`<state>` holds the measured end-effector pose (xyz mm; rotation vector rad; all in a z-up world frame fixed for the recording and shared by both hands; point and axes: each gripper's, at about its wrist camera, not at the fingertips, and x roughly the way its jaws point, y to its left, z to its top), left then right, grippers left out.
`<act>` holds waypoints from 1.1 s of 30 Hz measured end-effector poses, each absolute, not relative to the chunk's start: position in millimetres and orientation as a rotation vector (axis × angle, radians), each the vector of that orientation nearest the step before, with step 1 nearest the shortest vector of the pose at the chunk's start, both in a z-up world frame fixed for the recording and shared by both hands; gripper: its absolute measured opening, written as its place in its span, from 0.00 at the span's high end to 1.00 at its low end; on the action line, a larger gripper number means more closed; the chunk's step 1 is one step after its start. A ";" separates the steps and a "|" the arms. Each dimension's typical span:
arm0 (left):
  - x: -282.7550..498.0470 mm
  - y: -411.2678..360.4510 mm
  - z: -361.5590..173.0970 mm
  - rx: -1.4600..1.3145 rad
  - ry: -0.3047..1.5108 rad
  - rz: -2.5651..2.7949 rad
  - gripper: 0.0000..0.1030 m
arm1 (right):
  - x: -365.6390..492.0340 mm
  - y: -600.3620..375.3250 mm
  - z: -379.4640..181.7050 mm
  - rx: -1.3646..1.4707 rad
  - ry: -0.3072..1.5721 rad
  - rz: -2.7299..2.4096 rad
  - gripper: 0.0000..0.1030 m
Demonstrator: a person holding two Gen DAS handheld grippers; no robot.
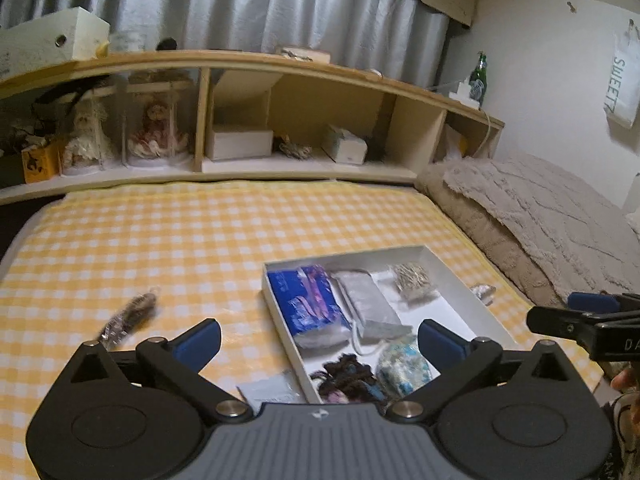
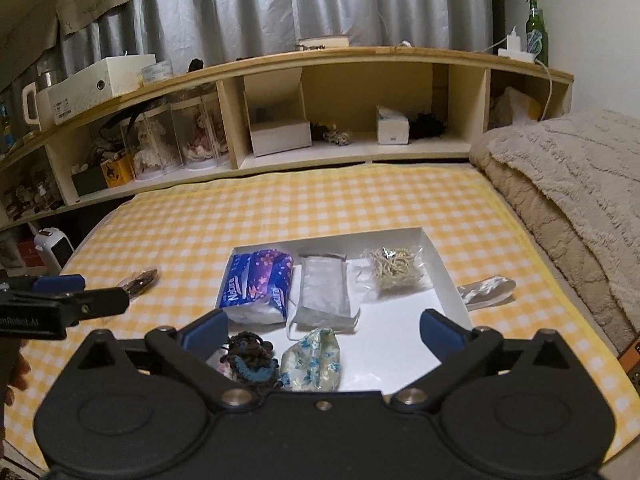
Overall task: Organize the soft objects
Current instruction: 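Move both tools away from the box toward the last items on the bed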
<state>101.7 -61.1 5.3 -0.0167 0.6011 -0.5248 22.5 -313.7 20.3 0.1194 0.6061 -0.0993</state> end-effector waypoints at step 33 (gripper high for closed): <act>211.3 51.1 -27.6 0.090 0.519 -0.387 0.00 | 84.1 -179.7 -38.0 -0.325 0.575 0.389 0.03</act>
